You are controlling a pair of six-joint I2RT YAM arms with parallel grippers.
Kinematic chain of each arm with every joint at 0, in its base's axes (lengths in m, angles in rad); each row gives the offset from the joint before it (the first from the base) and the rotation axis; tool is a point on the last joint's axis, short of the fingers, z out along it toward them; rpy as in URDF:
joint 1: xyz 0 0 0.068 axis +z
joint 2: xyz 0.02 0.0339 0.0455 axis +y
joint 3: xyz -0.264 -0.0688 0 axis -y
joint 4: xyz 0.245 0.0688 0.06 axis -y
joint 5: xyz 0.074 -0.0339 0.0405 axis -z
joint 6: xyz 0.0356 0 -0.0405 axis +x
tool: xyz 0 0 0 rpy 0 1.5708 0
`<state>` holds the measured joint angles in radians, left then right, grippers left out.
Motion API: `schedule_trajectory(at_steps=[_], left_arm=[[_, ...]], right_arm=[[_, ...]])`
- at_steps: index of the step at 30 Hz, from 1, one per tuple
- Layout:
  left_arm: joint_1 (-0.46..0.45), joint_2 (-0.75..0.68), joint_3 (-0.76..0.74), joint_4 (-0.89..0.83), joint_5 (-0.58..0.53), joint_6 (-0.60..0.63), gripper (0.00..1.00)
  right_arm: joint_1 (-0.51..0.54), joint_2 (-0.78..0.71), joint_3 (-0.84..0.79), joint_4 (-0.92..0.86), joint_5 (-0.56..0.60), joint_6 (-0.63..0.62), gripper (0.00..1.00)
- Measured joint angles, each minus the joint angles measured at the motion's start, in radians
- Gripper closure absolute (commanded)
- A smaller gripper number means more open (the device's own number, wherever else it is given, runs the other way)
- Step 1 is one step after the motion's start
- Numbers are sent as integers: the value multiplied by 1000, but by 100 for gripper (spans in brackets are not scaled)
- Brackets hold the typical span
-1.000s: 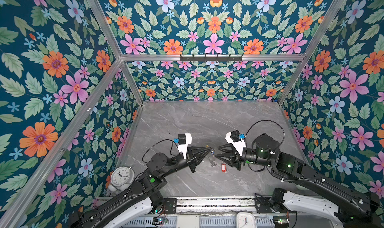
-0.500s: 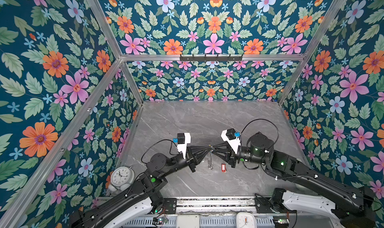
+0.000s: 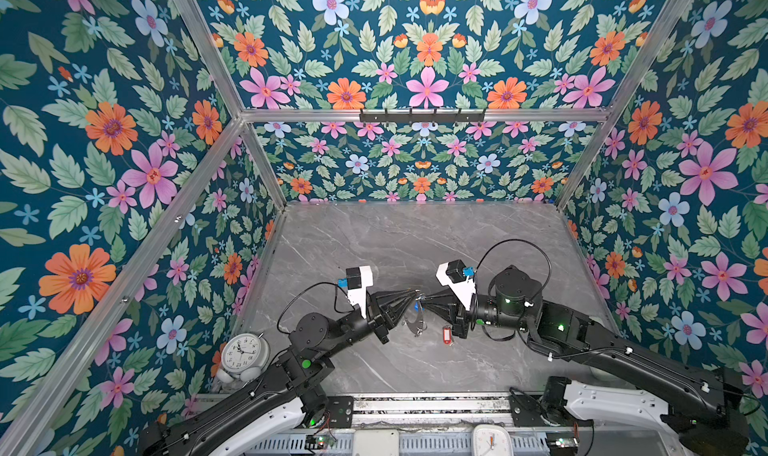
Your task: Remove the keys from the keyring
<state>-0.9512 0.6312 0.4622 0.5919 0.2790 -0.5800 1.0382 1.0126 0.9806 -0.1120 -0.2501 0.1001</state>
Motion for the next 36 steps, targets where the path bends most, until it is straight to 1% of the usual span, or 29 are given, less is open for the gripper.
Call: schedule_trajectory(at_steps=[9,22,25,29,32,36], left_arm=[[0,4,-14,24,-27,-15,100],[0,0,-32,58,-40,-16,100],[0,-7,-32,58,-30,-16,100],[0,-19,-31,58,-18,-15,100],[1,-29,-29,54,-15,-11,100],[1,-41,-23,34,4,5,100]], right_arm=[[35,27,3,6,19,-3,100],[57,54,3,43,53,-3,100],[59,42,-2,44,51,-3,91],[61,15,1,5,43,-7,65],[61,-16,8,-48,43,-17,59],[54,-73,33,-120,39,-28,58]])
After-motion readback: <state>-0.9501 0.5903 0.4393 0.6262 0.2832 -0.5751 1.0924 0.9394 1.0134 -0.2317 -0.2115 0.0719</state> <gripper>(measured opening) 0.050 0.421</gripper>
